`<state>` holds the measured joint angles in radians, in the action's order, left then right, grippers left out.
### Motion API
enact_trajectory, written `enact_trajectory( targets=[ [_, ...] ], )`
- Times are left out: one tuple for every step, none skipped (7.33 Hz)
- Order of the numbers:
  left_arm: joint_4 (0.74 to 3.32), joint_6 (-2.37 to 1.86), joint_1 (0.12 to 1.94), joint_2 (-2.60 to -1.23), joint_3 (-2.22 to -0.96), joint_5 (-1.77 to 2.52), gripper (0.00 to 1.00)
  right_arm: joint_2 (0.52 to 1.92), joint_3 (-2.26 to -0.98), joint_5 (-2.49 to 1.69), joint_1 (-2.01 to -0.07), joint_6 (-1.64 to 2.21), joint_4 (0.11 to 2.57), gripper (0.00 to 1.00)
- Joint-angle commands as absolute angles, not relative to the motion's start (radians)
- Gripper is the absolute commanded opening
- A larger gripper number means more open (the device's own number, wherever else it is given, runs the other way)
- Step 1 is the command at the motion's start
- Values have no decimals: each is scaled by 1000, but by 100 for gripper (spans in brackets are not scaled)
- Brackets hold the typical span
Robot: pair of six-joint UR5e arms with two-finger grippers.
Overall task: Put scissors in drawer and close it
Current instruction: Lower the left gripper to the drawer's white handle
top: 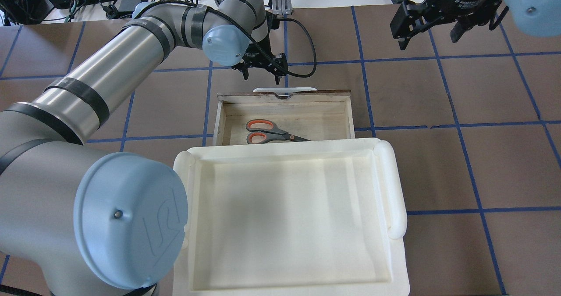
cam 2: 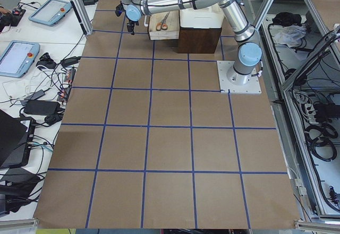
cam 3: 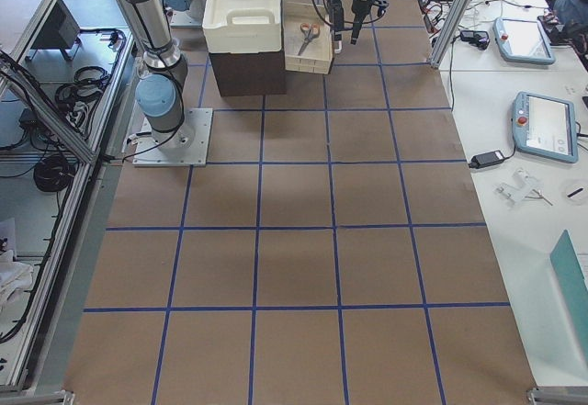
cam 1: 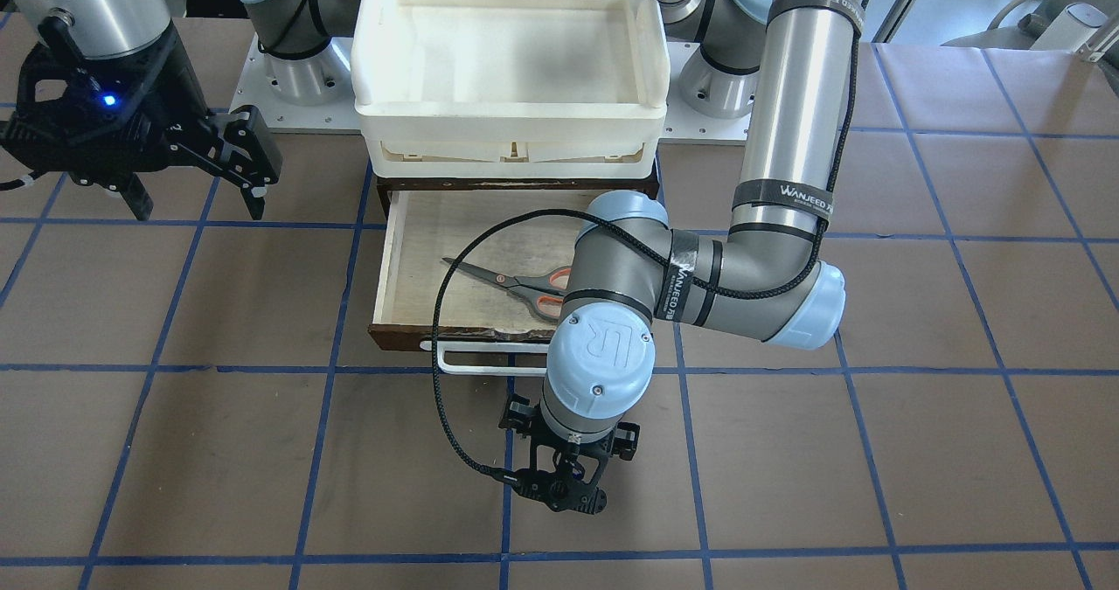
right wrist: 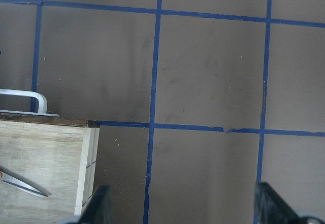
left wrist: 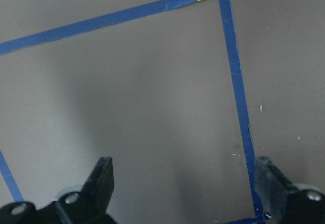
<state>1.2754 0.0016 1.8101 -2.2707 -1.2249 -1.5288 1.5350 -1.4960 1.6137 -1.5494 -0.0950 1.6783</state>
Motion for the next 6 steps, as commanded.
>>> enact_trajectory(
  targets=[
    [1351,2,1810,-2255,-1224,-1519,100,1536,-1499,1615,-1549,-89,1677,100],
    [1359,2,1810,-2250,-1226,-1494,100,1542,-1499,1617,-1548,-89,1661,100],
    [1379,2,1809,-2238,-1226,-1494,100,1551,-1500,1615,-1546,-89,1657,100],
    [1390,2,1810,-2234,-1230,-1493,100,1551,-1500,1615,-1543,-87,1657,100],
    [1414,2,1810,-2224,-1233,-1493,100,1560,-1500,1611,-1542,-87,1654,100],
    [1422,2,1809,-2218,-1235,-1491,100,1565,-1505,1612,-1542,-87,1649,100]
  ],
)
